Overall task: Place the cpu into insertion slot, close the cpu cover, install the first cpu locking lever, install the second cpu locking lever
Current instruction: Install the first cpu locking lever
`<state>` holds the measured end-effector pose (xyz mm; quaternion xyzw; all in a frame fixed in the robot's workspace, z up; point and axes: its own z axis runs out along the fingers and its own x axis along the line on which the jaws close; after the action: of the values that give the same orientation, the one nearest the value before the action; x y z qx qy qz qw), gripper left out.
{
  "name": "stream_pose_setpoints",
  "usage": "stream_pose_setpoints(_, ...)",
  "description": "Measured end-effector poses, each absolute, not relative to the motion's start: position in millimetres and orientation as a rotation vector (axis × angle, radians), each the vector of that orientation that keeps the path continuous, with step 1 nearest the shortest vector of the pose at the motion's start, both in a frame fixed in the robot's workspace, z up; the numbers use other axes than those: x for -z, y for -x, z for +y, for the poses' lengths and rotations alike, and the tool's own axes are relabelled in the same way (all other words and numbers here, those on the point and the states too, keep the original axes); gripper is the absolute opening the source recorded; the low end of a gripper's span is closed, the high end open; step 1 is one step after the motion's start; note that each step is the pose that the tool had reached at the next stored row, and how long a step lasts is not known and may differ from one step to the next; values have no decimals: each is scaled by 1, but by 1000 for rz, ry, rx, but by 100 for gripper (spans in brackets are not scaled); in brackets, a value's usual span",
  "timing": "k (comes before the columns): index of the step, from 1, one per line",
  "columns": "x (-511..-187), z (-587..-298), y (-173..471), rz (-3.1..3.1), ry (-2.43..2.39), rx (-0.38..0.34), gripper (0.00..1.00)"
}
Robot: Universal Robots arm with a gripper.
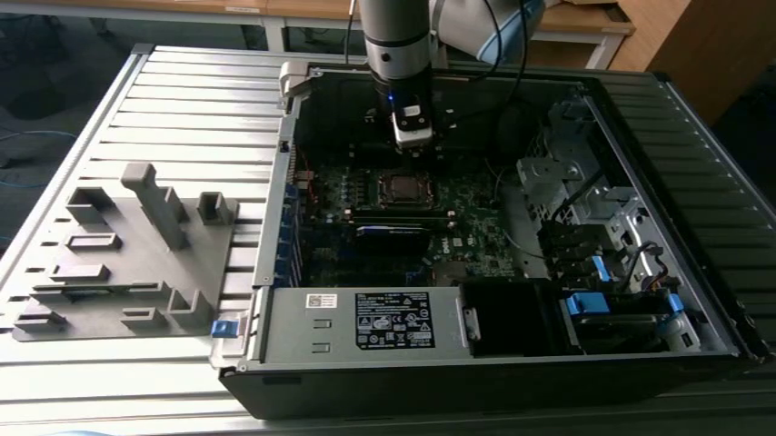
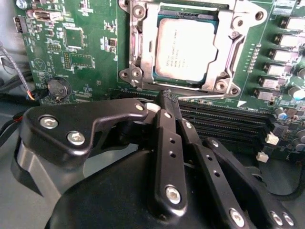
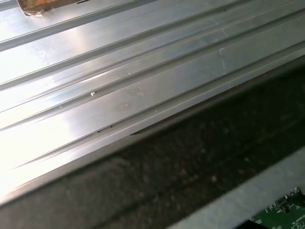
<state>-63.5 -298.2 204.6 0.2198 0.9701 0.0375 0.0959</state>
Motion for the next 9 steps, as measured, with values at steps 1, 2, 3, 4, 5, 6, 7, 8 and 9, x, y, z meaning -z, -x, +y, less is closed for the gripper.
stream_pose_setpoints(1, -205, -298, 64, 2875, -652, -111, 11)
stream_pose_setpoints(2, -205, -297, 64, 2875, -651, -111, 11)
stream_pose_setpoints(3, -205, -297, 64, 2875, -651, -111, 11)
stream_pose_setpoints(4, -205, -296, 64, 2875, -651, -111, 11)
stream_pose_setpoints(5, -205, -296, 64, 2875, -651, -111, 11)
stream_pose_setpoints(6, -205, -296, 64, 2875, -651, -111, 11)
stream_pose_setpoints(7, -205, -296, 64, 2875, -651, -111, 11)
stream_pose_setpoints(8, -206, -296, 64, 2875, -651, -112, 11)
stream_pose_setpoints(9, -207, -296, 64, 2875, -651, -112, 11)
